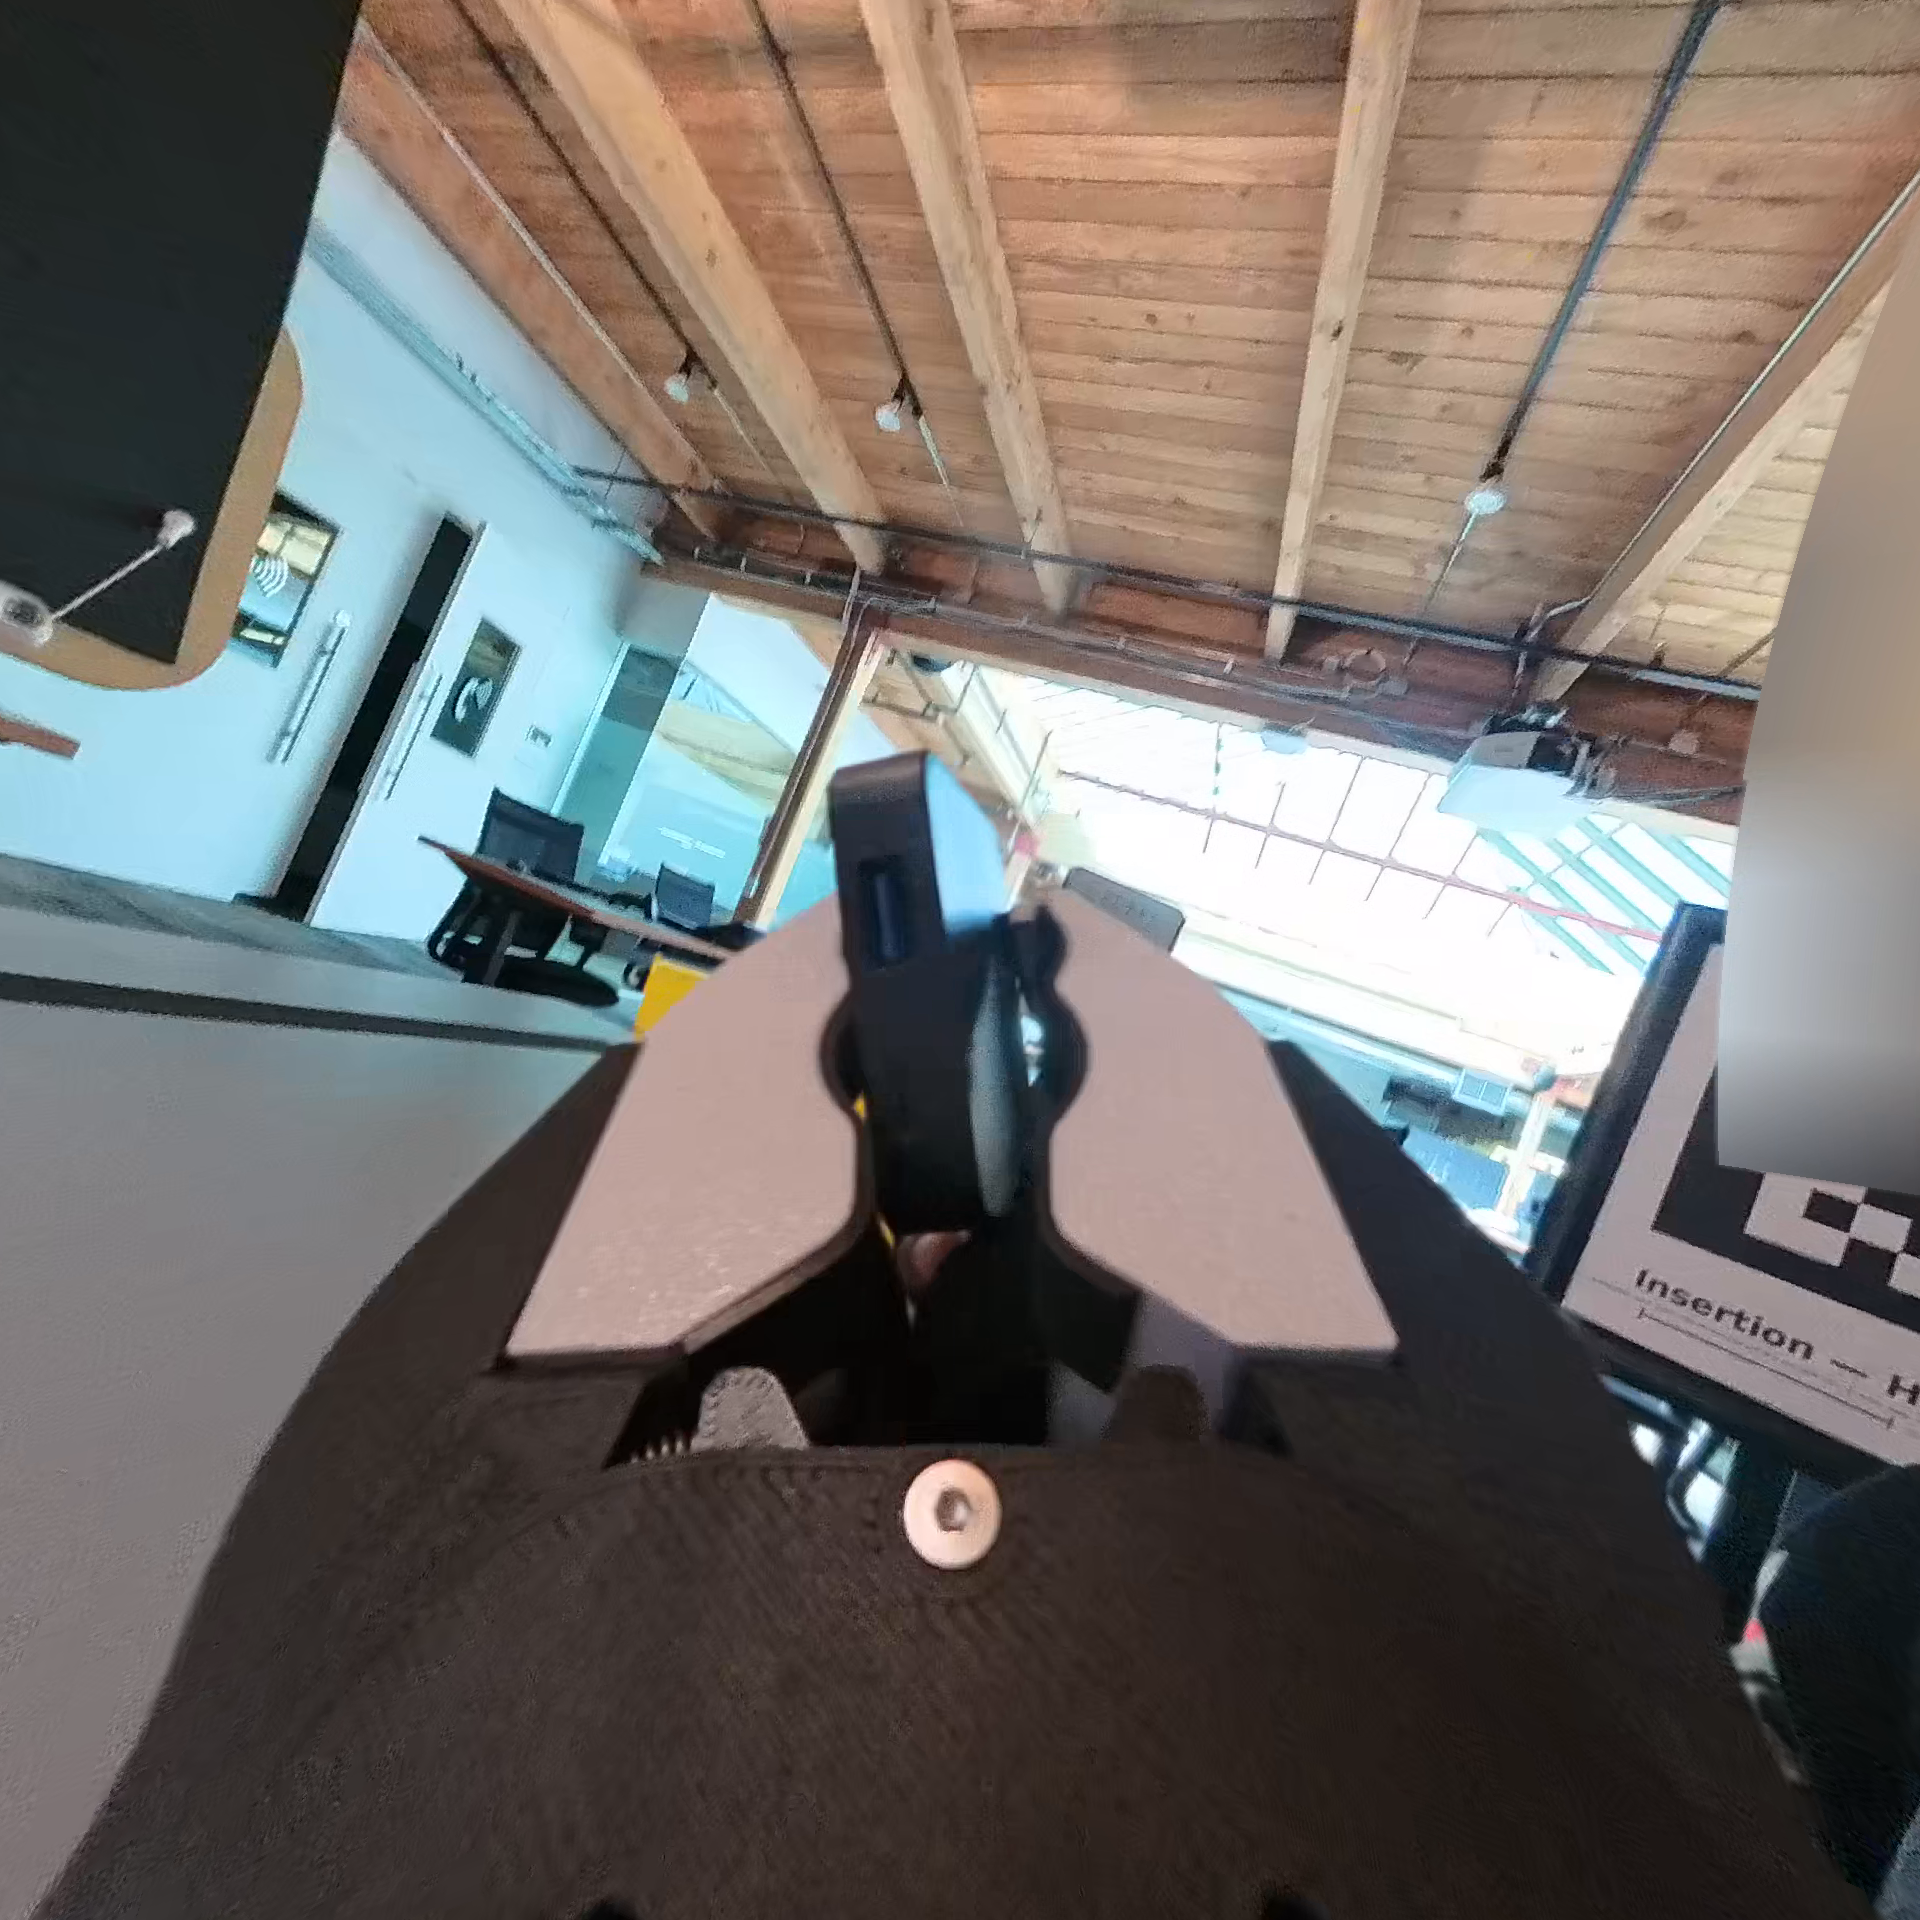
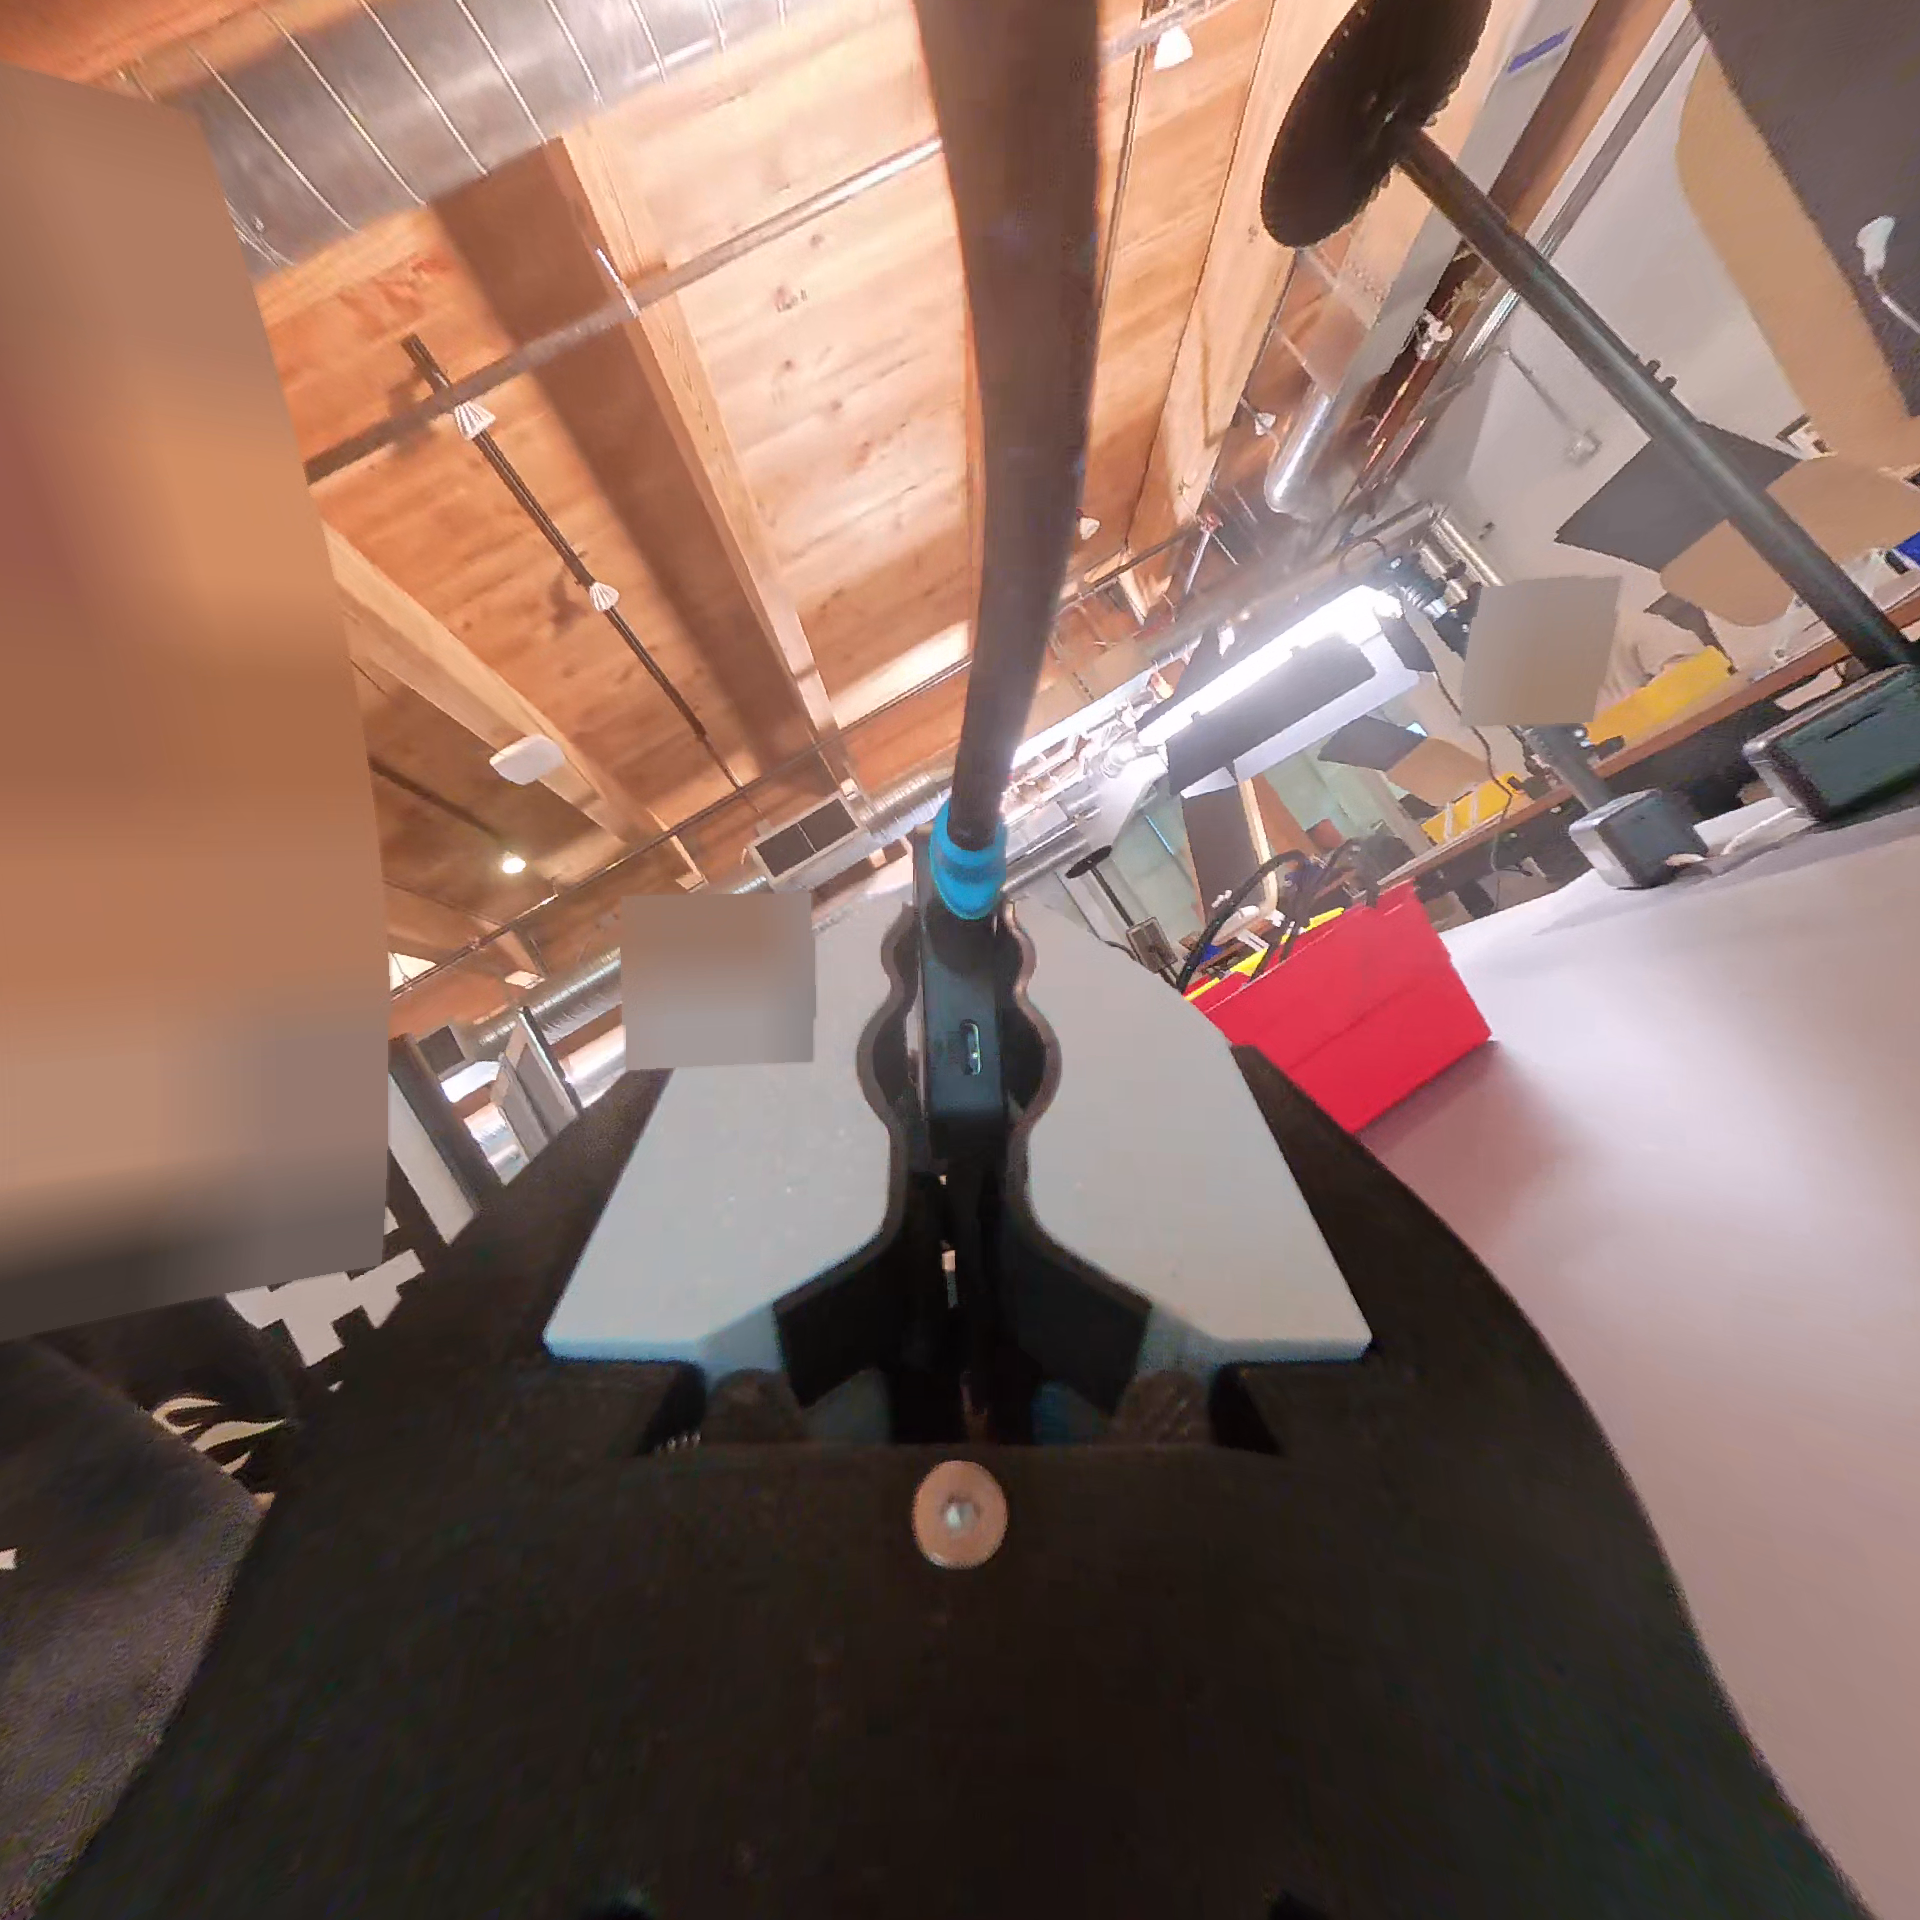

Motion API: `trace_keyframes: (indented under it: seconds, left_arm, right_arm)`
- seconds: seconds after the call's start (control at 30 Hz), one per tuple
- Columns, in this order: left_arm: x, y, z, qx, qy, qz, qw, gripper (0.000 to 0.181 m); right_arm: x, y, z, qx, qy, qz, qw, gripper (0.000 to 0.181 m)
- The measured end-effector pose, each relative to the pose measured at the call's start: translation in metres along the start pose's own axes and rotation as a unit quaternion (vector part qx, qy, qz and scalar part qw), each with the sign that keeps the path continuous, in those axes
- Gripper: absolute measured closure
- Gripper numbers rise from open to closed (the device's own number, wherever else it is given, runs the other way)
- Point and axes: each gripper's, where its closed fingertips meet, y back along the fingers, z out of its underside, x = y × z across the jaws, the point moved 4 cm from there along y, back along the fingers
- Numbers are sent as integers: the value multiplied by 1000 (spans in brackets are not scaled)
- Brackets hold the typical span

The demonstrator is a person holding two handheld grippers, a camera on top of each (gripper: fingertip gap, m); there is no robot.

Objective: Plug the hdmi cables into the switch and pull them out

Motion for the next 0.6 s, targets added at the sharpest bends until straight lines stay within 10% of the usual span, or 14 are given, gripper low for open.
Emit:
trace_keyframes:
  seconds: [0.6]
  left_arm:
    - [-16,7,11,-1,274,35,961,164]
  right_arm:
    - [8,11,-8,45,24,51,997,168]
